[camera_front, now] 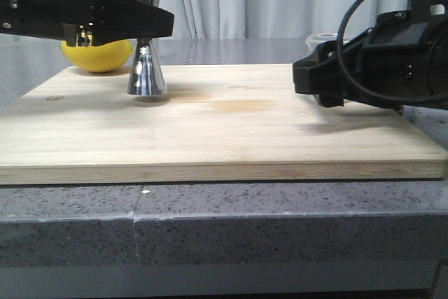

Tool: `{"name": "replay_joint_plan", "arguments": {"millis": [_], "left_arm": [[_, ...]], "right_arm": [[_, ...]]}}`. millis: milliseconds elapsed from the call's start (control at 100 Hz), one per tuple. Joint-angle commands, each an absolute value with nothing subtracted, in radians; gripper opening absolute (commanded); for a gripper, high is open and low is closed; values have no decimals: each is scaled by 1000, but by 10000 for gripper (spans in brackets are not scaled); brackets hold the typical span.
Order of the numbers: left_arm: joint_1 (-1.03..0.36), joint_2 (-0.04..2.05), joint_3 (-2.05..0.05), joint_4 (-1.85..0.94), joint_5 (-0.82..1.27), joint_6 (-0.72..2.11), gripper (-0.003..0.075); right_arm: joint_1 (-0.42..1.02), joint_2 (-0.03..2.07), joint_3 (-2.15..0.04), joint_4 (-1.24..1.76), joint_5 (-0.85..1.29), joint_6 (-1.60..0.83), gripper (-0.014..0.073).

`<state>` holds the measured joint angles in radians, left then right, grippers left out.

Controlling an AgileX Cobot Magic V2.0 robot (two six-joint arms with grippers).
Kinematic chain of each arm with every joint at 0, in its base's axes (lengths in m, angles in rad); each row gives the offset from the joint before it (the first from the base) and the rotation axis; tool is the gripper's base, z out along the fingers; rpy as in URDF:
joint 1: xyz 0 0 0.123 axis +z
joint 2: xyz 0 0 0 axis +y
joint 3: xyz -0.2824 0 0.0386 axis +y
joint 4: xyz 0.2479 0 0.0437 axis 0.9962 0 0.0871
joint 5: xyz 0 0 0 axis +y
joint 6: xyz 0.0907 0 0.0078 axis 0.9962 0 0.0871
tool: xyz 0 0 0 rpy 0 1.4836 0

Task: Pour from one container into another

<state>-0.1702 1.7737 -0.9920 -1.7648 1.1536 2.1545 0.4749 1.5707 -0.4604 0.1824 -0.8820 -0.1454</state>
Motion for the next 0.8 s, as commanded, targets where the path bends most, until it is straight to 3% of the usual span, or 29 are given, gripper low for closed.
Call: {"name": "replay_joint_plan", "arguments": {"millis": [0,120,790], "left_arm": [[-178,1735,-1020,-1842,1270,2150,187],[-178,1735,-1020,-1842,1270,2150,187],[-178,1735,-1020,-1842,1270,2150,187]], "right_arm": [[475,1543,-480,165,-974,-143,547],[475,1525,-471,165,-970,-143,627],[475,1223,-364,165,-950,-143,625]]}}
